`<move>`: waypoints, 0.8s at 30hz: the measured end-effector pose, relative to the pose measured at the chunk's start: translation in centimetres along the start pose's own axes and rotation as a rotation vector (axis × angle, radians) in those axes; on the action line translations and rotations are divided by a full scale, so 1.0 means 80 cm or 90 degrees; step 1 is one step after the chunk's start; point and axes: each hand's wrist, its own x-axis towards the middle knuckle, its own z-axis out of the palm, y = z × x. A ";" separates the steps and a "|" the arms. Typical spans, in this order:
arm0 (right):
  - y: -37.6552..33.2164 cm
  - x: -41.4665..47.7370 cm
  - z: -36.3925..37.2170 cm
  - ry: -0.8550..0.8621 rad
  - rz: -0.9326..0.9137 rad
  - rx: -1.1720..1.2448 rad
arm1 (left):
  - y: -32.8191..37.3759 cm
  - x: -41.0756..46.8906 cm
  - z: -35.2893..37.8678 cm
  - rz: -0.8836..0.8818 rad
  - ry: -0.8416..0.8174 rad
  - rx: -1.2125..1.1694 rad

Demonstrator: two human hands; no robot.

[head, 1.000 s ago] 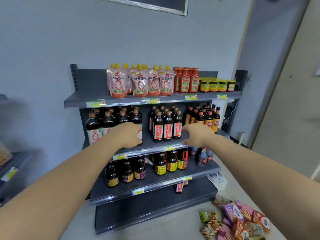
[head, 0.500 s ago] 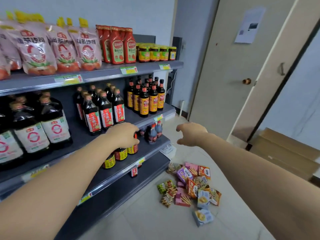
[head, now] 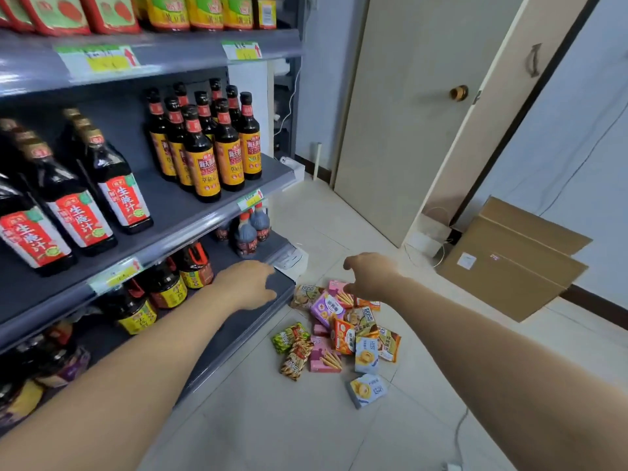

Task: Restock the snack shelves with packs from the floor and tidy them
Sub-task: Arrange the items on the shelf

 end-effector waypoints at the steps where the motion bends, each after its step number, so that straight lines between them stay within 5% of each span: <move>1: 0.009 0.013 0.012 -0.009 0.005 -0.001 | 0.004 0.018 0.010 0.001 -0.010 -0.005; 24: 0.198 0.289 0.291 -0.281 0.187 0.109 | 0.078 0.438 0.250 0.139 -0.228 -0.043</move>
